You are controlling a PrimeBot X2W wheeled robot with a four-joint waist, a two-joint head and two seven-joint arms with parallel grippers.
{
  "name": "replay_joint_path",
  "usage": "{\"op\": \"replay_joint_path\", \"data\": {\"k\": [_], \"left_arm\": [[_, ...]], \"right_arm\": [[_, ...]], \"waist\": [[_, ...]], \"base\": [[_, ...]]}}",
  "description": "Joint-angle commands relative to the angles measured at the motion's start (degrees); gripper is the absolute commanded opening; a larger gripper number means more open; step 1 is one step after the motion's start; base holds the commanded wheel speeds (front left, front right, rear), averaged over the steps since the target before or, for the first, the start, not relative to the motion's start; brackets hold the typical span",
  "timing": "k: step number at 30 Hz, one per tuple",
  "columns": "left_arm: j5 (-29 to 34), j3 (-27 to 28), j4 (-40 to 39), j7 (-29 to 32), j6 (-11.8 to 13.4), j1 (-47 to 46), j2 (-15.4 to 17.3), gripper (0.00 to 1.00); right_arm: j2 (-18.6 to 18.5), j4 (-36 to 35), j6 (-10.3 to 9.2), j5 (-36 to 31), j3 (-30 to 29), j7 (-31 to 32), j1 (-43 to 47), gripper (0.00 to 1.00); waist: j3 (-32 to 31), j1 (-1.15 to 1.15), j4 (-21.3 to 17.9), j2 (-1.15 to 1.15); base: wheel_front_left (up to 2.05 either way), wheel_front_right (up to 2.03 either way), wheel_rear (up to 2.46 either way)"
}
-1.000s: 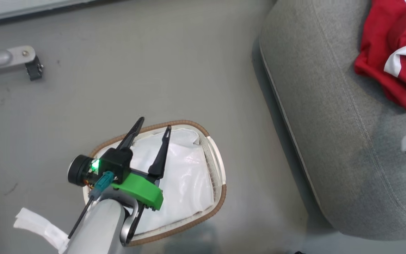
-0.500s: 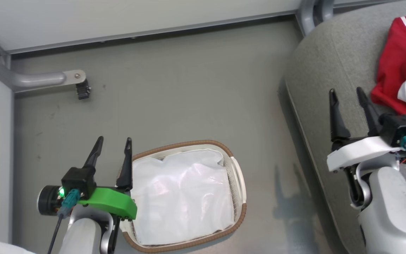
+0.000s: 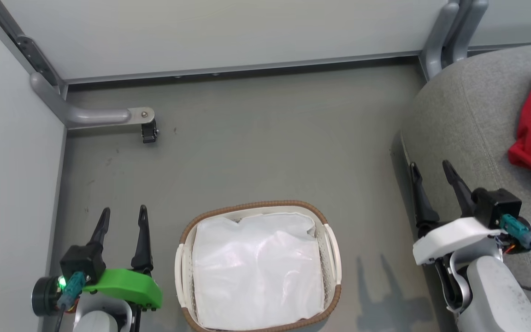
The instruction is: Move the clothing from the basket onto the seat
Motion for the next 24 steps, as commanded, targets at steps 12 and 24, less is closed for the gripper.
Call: {"op": "replay_joint_path", "data": {"k": [12,24], "left_arm": [[-5.32,-0.22,1.09,-0.02,-0.37,4.99,-0.07,1.0],[-11.97,0.04,2.17,1.82,-0.23,4.7,-0.29,0.0]], "right_arm": [[-0.14,2.07,-0.06,2.36,1.19,-0.12,5.77,1.0],[0.47,3.34,0.0,8.37,0.51,2.16,6.63,0.0]], "waist": [[-5.16,0.0,-0.09,0.0],[-5.47,0.0,0.06,0.0]], "base": [[0.0,0.0,0.0],[0.0,0.0,0.0]]}}
